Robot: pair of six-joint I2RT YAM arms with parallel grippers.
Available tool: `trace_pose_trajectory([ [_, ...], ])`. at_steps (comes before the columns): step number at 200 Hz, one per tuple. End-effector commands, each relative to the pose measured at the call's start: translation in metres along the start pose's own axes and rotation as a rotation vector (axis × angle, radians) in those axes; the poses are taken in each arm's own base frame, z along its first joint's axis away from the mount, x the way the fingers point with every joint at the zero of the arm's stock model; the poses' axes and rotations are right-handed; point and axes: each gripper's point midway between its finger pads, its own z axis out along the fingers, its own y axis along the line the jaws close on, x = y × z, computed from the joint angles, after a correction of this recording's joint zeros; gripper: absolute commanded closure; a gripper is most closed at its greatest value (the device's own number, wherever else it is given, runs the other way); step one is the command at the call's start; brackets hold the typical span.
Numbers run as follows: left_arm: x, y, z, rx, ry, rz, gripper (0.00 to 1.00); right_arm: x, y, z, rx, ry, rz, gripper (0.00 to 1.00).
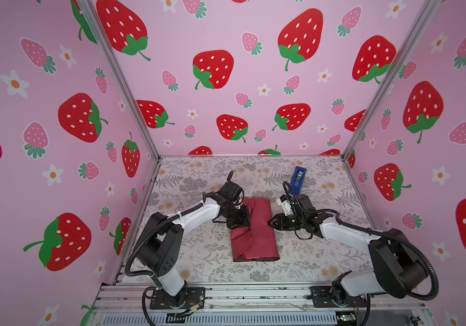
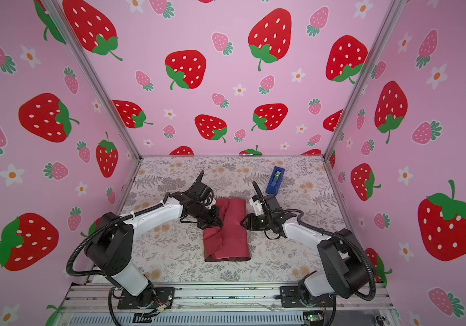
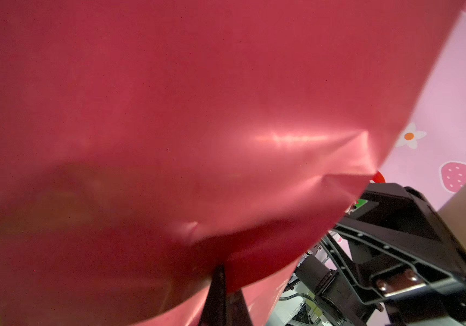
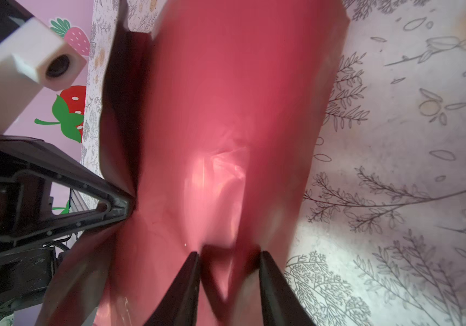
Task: Wrap the gift box in paper
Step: 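Fold the lifted paper over the box top toward the right gripper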
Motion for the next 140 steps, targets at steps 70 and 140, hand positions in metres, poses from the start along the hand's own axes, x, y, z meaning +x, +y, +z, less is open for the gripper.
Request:
trace_pose_trajectory([
  [70,0.002,-0.045,-0.026,0.075,-0.044,0.018,0.99,0.026,-0.02,0.009,0.047,0.072,0.072,0.65],
  [140,0.006,-0.068,-0.02,0.097,-0.034,0.035,0.99,0.027,-0.018,0.009,0.034,0.068,0.081,0.65],
])
